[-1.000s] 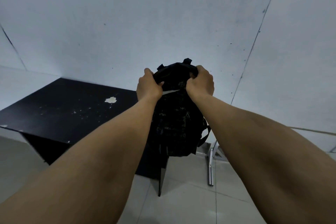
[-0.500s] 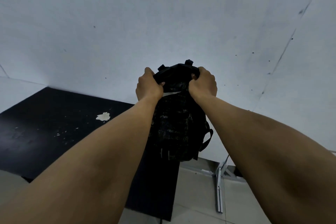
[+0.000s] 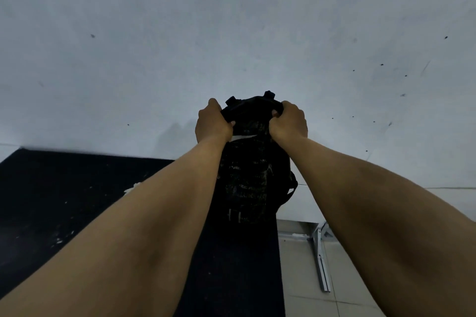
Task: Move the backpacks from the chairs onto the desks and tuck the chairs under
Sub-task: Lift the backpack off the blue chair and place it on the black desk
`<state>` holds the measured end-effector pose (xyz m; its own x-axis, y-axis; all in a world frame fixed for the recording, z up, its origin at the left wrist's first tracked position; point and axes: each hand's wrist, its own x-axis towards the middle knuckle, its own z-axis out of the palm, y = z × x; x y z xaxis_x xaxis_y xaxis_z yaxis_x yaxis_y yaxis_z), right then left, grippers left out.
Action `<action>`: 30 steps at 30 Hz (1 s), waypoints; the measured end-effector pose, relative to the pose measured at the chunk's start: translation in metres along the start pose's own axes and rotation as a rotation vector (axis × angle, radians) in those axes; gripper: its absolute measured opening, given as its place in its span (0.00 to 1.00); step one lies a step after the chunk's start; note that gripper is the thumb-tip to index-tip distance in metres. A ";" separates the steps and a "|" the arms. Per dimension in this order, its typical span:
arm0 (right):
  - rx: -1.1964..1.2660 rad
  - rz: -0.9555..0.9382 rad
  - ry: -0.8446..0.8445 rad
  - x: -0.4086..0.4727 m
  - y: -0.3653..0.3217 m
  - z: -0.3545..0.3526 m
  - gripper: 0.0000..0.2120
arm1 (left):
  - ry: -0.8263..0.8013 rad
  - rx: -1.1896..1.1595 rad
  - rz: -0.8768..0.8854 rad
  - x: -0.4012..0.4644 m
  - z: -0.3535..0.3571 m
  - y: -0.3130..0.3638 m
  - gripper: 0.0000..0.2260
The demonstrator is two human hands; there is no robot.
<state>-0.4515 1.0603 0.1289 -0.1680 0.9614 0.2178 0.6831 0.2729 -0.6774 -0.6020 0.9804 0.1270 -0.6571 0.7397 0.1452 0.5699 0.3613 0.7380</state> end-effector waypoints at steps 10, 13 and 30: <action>-0.107 0.105 -0.049 0.057 0.010 0.054 0.08 | -0.104 0.075 0.054 0.078 0.039 -0.030 0.17; -0.115 0.127 -0.057 0.082 0.017 0.064 0.09 | -0.104 0.118 0.086 0.103 0.054 -0.032 0.18; -0.115 0.261 0.006 0.146 0.051 0.120 0.24 | -0.066 0.197 0.083 0.165 0.117 -0.049 0.23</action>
<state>-0.5267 1.2190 0.0421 0.0281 0.9983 0.0507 0.7791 0.0099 -0.6268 -0.6809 1.1514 0.0373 -0.5740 0.8047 0.1515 0.7101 0.3971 0.5814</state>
